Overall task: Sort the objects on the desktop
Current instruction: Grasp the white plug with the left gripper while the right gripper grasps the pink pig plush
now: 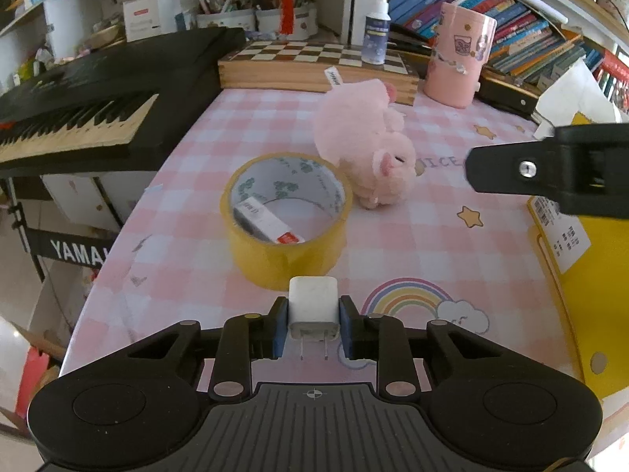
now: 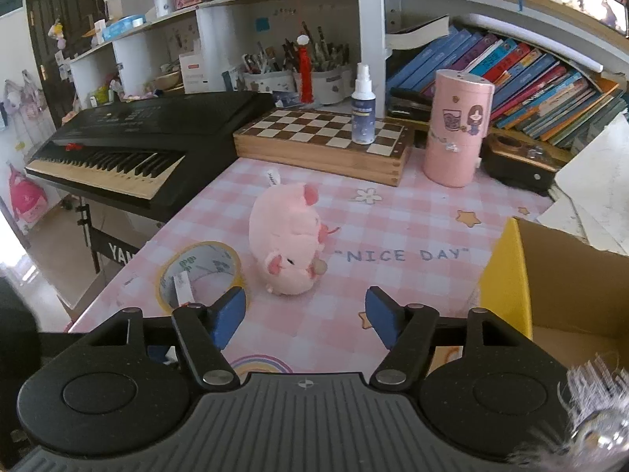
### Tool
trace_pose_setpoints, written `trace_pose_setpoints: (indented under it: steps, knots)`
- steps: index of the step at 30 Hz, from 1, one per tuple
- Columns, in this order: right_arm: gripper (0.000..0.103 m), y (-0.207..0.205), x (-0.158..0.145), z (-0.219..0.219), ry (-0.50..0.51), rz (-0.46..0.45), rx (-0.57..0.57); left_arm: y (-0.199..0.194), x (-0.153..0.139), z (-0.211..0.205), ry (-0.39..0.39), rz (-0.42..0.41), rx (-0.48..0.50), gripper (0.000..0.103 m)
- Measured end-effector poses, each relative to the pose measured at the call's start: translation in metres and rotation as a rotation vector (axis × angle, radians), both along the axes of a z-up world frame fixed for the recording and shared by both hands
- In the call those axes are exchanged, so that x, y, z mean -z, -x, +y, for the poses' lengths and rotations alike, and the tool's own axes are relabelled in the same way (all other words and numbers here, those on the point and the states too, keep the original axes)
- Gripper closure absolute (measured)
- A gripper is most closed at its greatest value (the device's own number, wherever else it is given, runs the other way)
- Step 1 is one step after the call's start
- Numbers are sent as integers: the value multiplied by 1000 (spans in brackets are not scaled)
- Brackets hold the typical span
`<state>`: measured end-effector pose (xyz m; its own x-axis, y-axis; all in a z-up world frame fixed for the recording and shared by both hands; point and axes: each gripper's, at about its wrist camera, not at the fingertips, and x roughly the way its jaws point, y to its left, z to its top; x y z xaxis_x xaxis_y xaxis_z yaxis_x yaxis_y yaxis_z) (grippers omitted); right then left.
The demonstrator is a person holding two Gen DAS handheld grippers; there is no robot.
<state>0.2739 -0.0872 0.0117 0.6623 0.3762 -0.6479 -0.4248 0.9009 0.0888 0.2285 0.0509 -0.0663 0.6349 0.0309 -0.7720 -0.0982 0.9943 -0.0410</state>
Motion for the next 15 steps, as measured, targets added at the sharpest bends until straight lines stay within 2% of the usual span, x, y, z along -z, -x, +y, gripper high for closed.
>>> trace_pose_setpoints:
  steps: [6,15]
  knots:
    - [29,-20,2,17,-20,19,18,19,-15,21,57,-17,-59,78]
    - [25,-81,24,55,30,43,74,42,-35,47,44,-55,-164,78]
